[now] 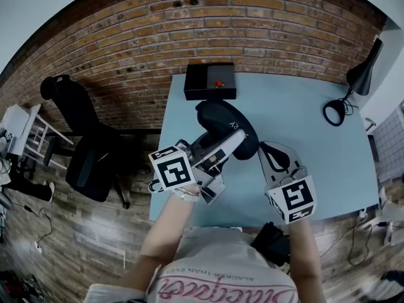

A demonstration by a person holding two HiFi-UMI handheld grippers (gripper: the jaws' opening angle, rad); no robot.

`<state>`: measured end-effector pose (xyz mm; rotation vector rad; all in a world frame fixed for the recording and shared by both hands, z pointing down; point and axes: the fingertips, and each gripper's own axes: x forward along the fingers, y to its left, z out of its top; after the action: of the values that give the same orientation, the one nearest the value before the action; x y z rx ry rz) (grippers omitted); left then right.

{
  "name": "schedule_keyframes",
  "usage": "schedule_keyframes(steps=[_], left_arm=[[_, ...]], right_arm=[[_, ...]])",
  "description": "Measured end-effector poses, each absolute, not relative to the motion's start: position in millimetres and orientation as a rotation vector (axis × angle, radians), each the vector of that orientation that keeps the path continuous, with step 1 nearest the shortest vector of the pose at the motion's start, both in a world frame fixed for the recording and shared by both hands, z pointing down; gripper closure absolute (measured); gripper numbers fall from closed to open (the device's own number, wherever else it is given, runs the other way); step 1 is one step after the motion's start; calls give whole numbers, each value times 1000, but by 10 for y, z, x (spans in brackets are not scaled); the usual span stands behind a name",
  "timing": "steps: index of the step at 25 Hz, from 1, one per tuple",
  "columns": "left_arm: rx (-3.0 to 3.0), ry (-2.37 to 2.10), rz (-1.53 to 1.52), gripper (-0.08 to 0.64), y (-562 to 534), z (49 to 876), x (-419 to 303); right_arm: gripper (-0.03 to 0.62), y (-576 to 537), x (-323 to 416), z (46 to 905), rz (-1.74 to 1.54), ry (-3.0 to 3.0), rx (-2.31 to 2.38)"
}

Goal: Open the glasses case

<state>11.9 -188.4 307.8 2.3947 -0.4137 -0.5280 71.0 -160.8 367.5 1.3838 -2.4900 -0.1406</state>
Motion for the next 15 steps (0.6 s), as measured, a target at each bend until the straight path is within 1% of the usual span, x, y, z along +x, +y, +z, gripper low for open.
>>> schedule_keyframes(steps=[6, 12, 15], left_arm=[[2461, -306, -399, 322, -1829, 3115, 152], [2571, -201, -176, 324, -1719, 3210, 184], [2592, -225, -187, 325, -1732, 3170, 184]], right_arm=[[574, -1598, 682, 3636, -215, -2509, 1256], [575, -1616, 711, 3556, -251, -2532, 1180], [575, -1608, 675, 3556, -281, -2521, 1139]])
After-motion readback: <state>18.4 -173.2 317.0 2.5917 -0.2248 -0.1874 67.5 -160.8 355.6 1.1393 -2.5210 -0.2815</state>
